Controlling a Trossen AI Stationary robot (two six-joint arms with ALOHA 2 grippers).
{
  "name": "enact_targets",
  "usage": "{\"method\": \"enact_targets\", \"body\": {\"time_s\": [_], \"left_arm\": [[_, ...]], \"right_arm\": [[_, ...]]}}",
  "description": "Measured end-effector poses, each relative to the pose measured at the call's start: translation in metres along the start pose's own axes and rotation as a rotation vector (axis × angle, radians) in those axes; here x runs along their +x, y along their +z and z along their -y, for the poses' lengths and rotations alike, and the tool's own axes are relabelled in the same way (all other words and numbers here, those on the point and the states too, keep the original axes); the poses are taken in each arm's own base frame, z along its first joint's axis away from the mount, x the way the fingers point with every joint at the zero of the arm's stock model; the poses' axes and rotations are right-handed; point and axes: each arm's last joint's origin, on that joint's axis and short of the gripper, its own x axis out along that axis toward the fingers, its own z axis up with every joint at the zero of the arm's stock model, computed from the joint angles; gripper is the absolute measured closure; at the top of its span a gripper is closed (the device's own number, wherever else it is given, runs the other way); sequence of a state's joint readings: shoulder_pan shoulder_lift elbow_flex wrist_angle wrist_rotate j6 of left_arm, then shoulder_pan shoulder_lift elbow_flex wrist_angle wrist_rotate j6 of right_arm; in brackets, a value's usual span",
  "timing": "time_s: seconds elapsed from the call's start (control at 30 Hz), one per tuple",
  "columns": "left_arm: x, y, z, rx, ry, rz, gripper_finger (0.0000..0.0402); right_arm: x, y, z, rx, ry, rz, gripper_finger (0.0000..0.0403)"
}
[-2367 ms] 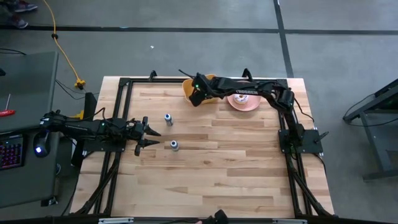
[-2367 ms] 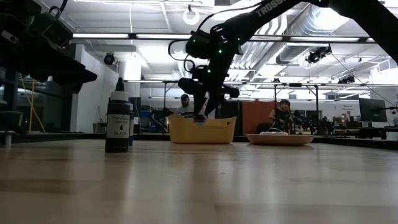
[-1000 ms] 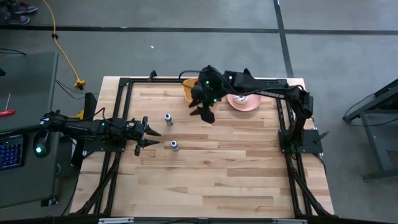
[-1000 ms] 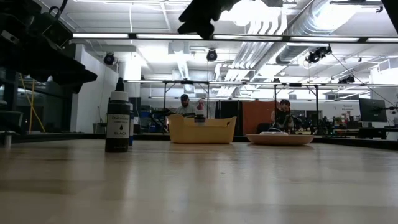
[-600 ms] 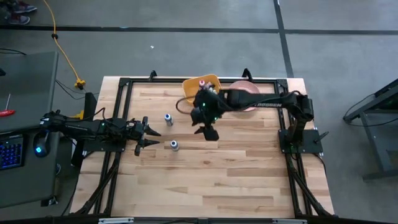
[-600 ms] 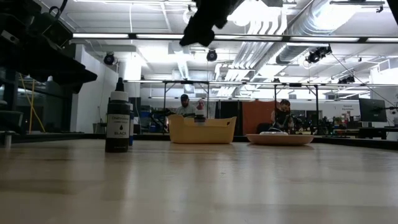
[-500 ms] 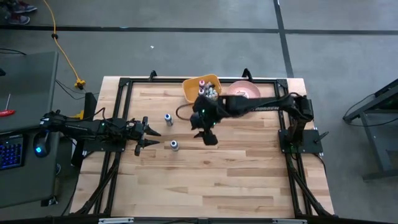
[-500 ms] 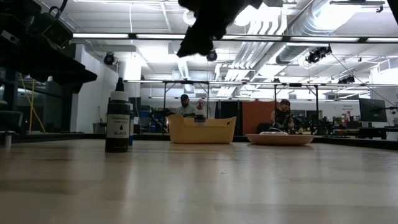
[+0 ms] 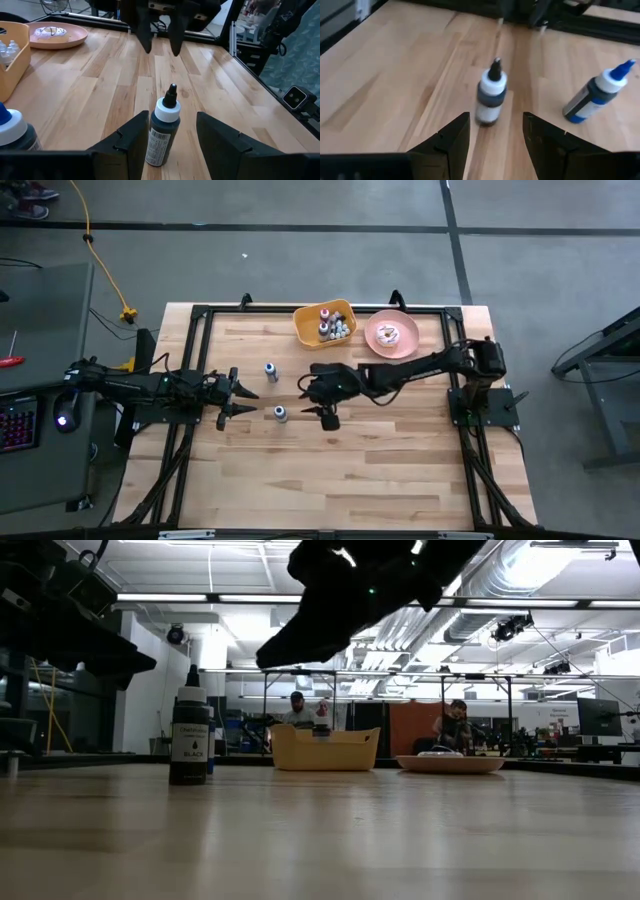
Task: Pick & Place food coloring
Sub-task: Put the large black food coloring bottle into the yellow bin
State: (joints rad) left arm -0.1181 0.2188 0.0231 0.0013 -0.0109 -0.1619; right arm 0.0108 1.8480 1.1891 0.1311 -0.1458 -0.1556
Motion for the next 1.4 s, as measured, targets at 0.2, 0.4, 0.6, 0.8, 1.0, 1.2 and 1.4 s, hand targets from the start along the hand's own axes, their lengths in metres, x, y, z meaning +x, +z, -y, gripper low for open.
{"method": "enact_targets", "body": {"time_s": [0.2,0.4,0.6,0.8,1.0,1.2,1.4], "left_arm": [[0.0,0.0,0.0,0.0,-0.001,0.0,0.0238],[0.0,0.0,0.0,0.0,0.0,0.0,0.0238],[0.0,0.0,0.0,0.0,0.0,0.0,0.0238],[0.0,0.0,0.0,0.0,-0.001,-0.001,0.0238],[0.0,0.0,0.0,0.0,-0.001,0.0,0.0238],[0.0,0.0,0.0,0.0,-0.001,-0.001,0.0238],[0.0,0.0,0.0,0.0,-0.001,0.0,0.0238]], "right_arm": [[0.02,-0.011,-0.003,0.091,-0.018,0.028,0.0231],[0.034,-0.016,-0.004,0.14,-0.101,0.076,0.0231],[0.046,-0.026,-0.01,0.227,-0.08,0.078,0.0229],[0.058,-0.028,-0.01,0.269,-0.074,0.07,0.02],[0.064,-0.021,-0.005,0.235,-0.143,0.082,0.0166],[0.064,-0.019,-0.006,0.221,-0.14,0.089,0.0163],[0.064,-0.017,-0.011,0.22,-0.116,0.097,0.0162]]}}
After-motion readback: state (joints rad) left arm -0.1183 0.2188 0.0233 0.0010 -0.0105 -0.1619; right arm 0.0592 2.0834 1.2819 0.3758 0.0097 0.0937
